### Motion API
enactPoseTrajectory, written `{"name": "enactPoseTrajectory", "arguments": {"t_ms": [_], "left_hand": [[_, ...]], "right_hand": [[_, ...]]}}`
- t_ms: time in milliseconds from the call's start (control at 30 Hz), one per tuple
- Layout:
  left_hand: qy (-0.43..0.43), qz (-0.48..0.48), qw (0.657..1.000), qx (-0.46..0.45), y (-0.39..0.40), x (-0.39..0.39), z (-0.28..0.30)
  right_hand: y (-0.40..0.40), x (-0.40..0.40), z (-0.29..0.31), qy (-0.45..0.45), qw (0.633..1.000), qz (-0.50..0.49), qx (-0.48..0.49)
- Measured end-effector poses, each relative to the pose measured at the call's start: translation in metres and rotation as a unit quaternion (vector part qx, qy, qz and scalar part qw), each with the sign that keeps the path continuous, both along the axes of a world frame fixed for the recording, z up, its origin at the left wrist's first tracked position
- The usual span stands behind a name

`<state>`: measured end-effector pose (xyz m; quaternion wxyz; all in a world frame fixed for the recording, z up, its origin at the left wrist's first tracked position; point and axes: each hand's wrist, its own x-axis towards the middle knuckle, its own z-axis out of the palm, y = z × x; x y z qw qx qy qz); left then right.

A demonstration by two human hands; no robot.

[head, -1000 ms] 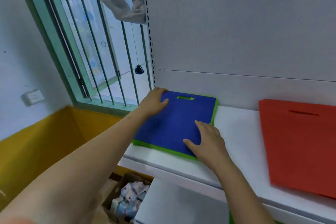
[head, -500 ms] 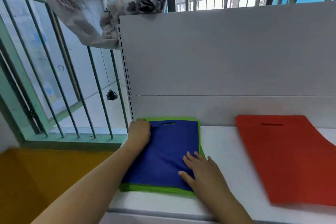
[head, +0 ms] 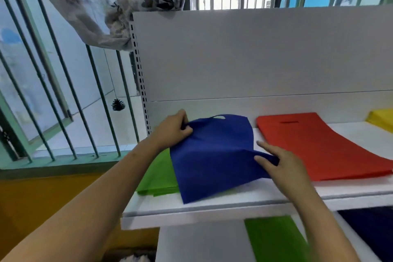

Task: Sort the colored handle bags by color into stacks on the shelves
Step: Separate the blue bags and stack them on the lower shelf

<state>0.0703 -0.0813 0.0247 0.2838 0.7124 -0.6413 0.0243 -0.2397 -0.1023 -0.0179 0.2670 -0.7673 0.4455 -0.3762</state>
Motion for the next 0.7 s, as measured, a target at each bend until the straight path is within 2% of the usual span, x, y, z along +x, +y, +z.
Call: {"name": "enactPoseTrajectory", "arguments": {"t_ms": [133, 300, 400, 500, 600, 700], "left_hand": [[0.104, -0.086, 0.990, -0.037, -0.015, -0.053, 0.011], [0.212, -0.227, 0.950, -0.034, -0.035, -0.159, -0.001], [0.225, -0.335, 0.914, -0.049, -0.036, -0.244, -0.022], [0.191, -0.409, 0.892, -0.016, -0.038, -0.333, -0.054], [0.151, -0.449, 0.880, 0.024, -0.044, -0.414, -0.087], [0.173, -0.442, 0.872, 0.119, -0.062, -0.483, -0.119]], "right_hand": [[0.032, -0.058, 0.009, -0.070, 0.990, -0.115, 0.047], [0.084, -0.155, 0.000, -0.119, 0.950, -0.271, 0.100], [0.105, -0.211, -0.018, -0.123, 0.916, -0.367, 0.100], [0.110, -0.265, -0.049, -0.142, 0.883, -0.437, 0.095], [0.102, -0.320, -0.089, -0.178, 0.854, -0.476, 0.110], [0.092, -0.376, -0.122, -0.227, 0.830, -0.493, 0.128]]}}
